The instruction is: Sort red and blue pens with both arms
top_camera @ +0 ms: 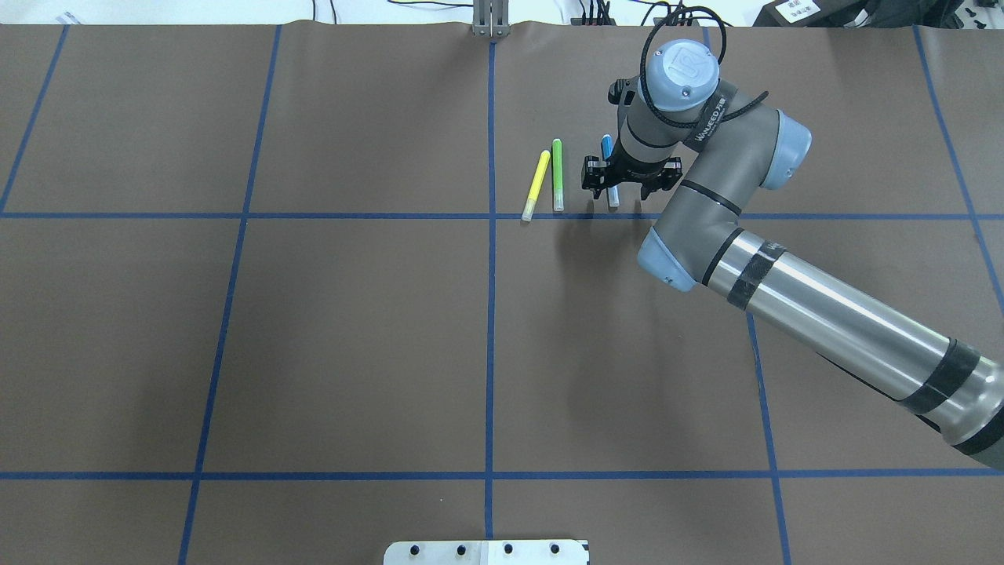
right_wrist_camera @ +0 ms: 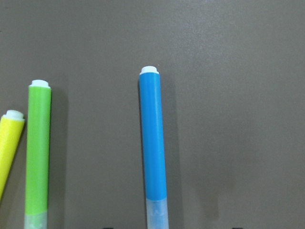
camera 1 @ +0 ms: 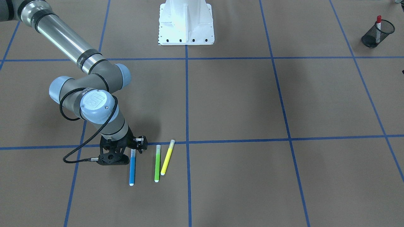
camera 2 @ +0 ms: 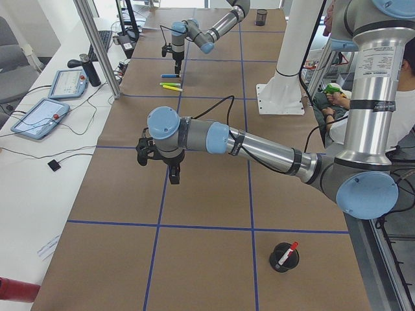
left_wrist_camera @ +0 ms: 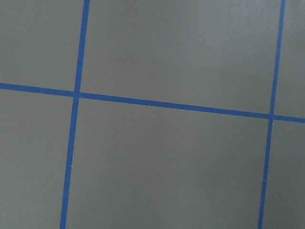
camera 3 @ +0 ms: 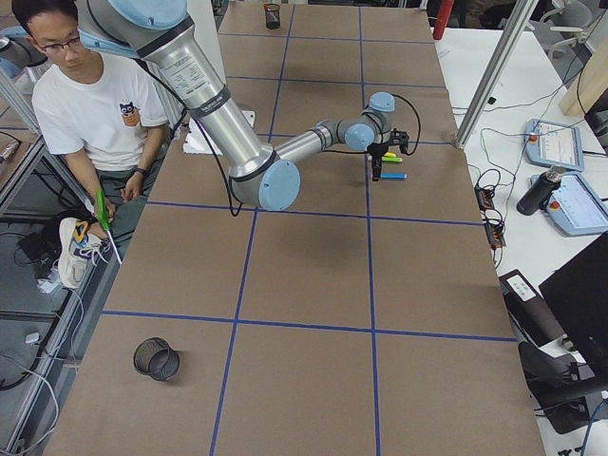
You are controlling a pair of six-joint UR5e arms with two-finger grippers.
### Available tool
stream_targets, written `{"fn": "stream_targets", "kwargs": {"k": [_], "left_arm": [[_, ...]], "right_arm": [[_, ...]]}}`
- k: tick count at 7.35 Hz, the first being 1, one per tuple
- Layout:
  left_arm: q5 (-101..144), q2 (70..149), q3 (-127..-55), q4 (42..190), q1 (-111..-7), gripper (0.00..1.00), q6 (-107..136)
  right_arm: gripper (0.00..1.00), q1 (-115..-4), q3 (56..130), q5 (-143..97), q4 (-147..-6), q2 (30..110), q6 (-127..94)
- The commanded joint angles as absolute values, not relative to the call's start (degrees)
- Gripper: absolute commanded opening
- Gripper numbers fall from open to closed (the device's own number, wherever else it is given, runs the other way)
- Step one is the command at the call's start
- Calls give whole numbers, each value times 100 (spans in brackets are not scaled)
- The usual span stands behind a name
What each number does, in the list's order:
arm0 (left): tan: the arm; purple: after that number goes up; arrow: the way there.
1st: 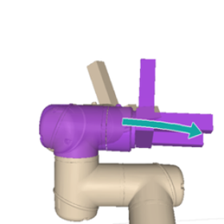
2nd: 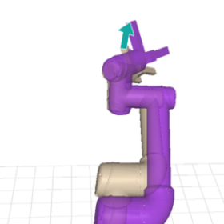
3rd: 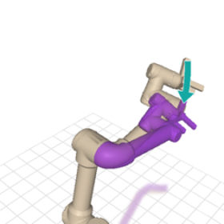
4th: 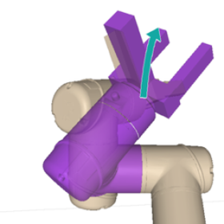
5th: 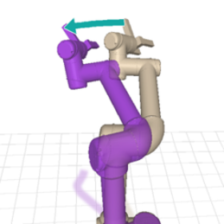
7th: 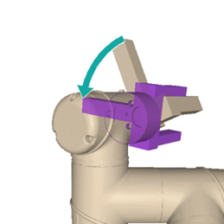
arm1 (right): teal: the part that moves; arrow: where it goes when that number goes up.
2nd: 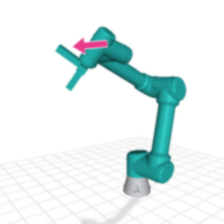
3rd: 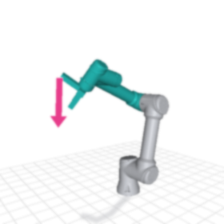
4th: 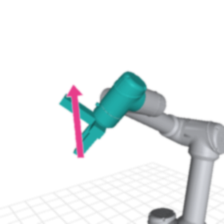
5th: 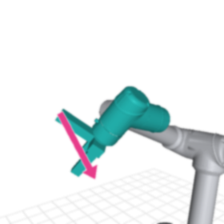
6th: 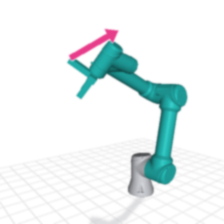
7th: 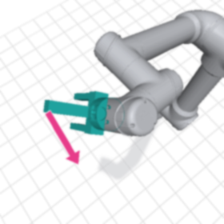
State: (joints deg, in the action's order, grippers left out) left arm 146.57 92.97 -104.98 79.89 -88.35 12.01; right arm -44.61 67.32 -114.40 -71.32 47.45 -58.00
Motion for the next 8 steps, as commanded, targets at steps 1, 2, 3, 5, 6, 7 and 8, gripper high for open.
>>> {"fn": "stream_targets", "kwargs": {"k": [1, 2, 3, 5, 6, 7, 8], "left_arm": [[14660, 9299, -10512, 7998, -8833, 100, 1213], [14660, 9299, -10520, 7998, -8833, 100, 1213], [14660, 9299, -10512, 7998, -8833, 100, 1213], [14678, 9299, -10512, 7998, -8833, 100, 1213], [14678, 9299, -10503, 7998, -8833, 100, 1213], [14678, 9299, -10512, 7998, -8833, 100, 1213], [14686, 9299, -10512, 7989, -8833, 100, 1222]], "right_arm": [[66, -4438, 6557, -11435, -7040, 4676, -5801], [28, -4438, 6557, -11435, -7040, 4676, -5879], [0, -4438, 6557, -11435, -7040, 4676, -5897], [0, -4438, 6574, -11443, -7049, 4658, -5889], [0, -4438, 6574, -11443, -7049, 4658, -5889], [0, -4447, 6600, -11443, -7049, 4667, -5889], [0, -4482, 6696, -11443, -7049, 4658, -5906]]}}
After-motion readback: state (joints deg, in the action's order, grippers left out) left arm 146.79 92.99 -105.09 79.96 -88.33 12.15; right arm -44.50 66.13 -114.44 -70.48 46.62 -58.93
